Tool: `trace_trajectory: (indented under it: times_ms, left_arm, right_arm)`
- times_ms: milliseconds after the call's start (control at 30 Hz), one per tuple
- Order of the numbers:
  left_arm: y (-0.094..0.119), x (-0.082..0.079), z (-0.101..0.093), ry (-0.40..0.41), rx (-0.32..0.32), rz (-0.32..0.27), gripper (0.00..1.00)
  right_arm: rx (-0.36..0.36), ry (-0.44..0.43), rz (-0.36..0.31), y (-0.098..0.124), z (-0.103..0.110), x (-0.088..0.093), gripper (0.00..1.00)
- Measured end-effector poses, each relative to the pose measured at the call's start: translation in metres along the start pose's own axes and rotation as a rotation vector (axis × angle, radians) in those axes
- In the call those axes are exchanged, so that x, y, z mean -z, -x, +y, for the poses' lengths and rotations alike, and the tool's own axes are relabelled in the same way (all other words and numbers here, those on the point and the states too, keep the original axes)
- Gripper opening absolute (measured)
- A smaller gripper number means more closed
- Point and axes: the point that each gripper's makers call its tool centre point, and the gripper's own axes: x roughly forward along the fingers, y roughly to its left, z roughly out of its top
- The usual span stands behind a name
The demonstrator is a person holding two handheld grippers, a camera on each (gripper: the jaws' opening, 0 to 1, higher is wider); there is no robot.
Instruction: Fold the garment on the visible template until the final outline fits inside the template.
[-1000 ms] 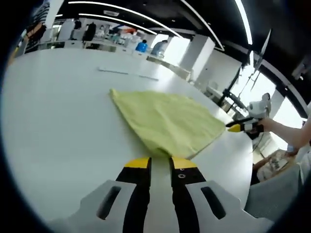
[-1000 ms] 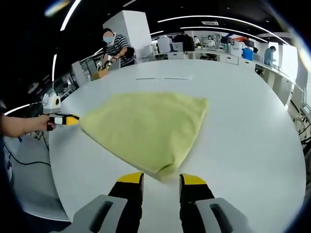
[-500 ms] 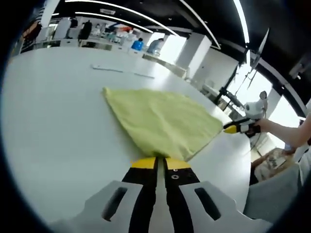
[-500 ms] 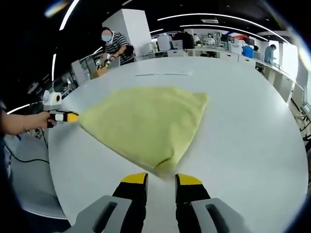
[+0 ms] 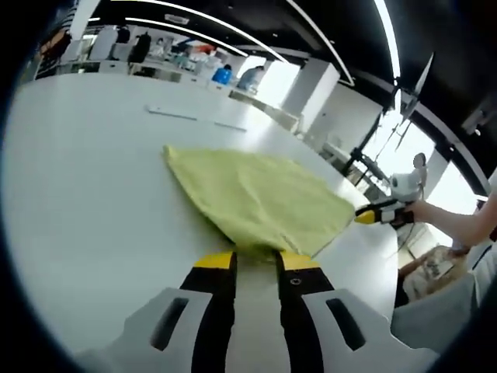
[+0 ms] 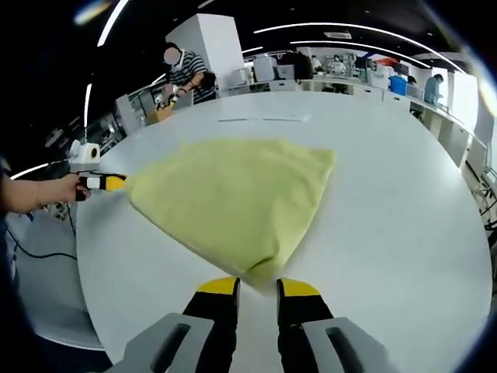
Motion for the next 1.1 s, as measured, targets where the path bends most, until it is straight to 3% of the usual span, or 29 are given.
trace_trajectory:
  times_ms: [267, 400, 1100]
  left_arm:
    - [-0.008, -0.004, -0.008, -0.082, 0.008, 0.017, 0.0]
    - [-0.008, -0.004, -0.006, -0.109, 0.004, 0.027, 0.0]
    - [0.002, -0.002, 0.002, -0.148, -0.02, 0.071, 0.0]
  right_arm:
    - [0.006, 0.007, 0.003, -0.001, -0.002, 0.0, 0.09]
    - [0.006, 0.01, 0.006, -0.002, -0.002, 0.001, 0.02]
    - [-0.007, 0.042, -0.033, 0.003, -0.003, -0.006, 0.0]
